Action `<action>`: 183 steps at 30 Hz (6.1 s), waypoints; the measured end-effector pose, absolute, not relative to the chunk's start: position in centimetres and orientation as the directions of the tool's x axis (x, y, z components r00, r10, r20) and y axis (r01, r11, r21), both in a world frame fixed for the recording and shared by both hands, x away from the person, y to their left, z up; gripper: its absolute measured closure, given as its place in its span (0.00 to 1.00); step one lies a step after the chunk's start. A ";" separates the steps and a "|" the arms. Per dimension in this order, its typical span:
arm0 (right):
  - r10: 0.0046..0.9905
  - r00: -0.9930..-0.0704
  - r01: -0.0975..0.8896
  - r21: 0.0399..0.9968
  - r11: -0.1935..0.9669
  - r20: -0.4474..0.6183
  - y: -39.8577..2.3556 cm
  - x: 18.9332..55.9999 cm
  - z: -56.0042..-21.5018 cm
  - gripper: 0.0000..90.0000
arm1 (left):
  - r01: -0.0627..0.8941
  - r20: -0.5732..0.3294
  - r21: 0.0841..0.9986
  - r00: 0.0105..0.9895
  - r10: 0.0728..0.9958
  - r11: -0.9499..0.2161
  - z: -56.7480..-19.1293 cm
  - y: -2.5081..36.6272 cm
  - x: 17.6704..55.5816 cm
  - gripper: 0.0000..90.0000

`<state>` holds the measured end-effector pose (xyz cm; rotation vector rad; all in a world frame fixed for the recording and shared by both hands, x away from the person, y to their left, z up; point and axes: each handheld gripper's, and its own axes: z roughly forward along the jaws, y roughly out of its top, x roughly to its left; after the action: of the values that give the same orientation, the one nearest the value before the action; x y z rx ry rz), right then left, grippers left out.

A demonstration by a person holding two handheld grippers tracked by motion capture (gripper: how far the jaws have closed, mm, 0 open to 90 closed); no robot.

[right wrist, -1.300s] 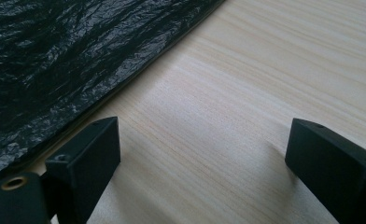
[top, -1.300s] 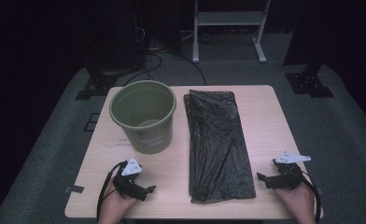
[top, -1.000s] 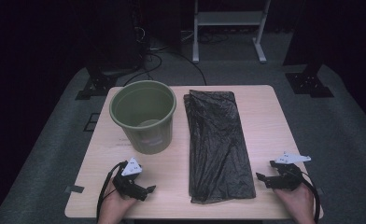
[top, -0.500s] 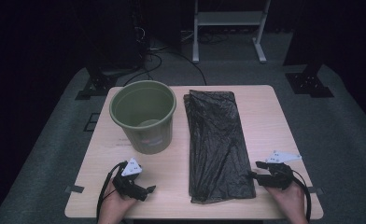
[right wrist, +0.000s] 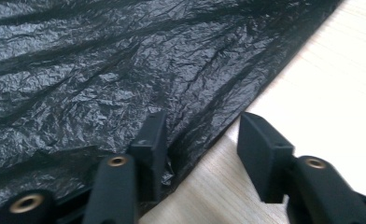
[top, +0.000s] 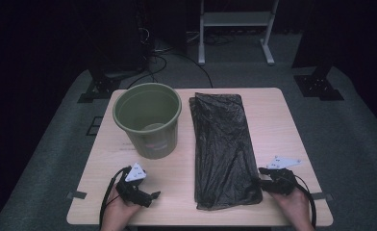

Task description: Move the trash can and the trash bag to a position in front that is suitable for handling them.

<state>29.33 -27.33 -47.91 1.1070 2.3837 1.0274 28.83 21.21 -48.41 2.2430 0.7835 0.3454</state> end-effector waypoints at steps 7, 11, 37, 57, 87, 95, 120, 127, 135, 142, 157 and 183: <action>0.737 -0.676 0.513 0.725 0.460 0.010 -26.8 29.1 -47.8 0.96 | 0.433 0.013 0.712 0.779 0.627 -0.553 -48.4 21.2 28.8 0.00; 0.741 -0.671 0.512 0.723 0.463 0.000 -26.8 29.1 -47.8 1.00 | 0.433 0.014 0.712 0.779 0.627 -0.553 -48.4 21.2 28.8 0.00; 0.863 -0.504 0.600 0.709 0.372 -0.026 -36.1 28.2 -46.7 1.00 | 0.433 0.013 0.712 0.779 0.627 -0.553 -48.4 21.2 28.8 0.00; 0.817 -0.576 0.543 0.759 0.360 0.024 -31.7 29.4 -44.6 0.35 | 0.433 0.013 0.712 0.779 0.627 -0.553 -48.4 21.2 28.8 0.00; 0.777 -0.630 0.578 0.670 0.467 0.002 -27.8 32.9 -47.1 1.00 | 0.433 0.013 0.712 0.779 0.627 -0.553 -48.4 21.2 28.8 0.00; 0.766 -0.643 0.567 0.665 0.485 -0.010 -29.0 30.3 -46.7 1.00 | 0.433 0.013 0.712 0.779 0.627 -0.553 -48.4 21.2 28.8 0.00; 0.823 -0.567 0.585 0.709 0.394 0.010 -28.4 31.3 -48.5 0.10 | 0.434 0.012 0.712 0.778 0.628 -0.552 -48.4 21.2 28.8 0.00; 0.838 -0.545 0.589 0.716 0.374 0.011 -28.5 31.3 -48.7 0.04 | 0.445 0.000 0.716 0.771 0.637 -0.538 -48.4 21.5 28.9 0.00; 0.839 -0.543 0.590 0.716 0.373 0.010 -28.5 31.3 -48.8 0.03 | 0.454 -0.021 0.737 0.755 0.655 -0.500 -47.2 22.0 28.6 0.00; 0.839 -0.543 0.590 0.716 0.374 0.010 -28.5 31.2 -48.8 0.03 | 0.444 -0.027 0.753 0.759 0.651 -0.486 -45.5 22.1 28.1 0.00; 0.839 -0.544 0.590 0.716 0.374 0.010 -28.5 31.2 -48.8 0.03 | 0.417 -0.026 0.793 0.751 0.659 -0.444 -40.6 23.1 27.9 0.00; 0.841 -0.541 0.590 0.716 0.373 0.008 -28.5 31.2 -48.8 0.03 | 0.422 -0.018 0.800 0.729 0.685 -0.427 -34.6 24.7 29.4 0.00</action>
<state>31.18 -28.49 -48.76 1.2491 2.2802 0.9672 29.44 24.69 -34.57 2.0818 0.8359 0.3939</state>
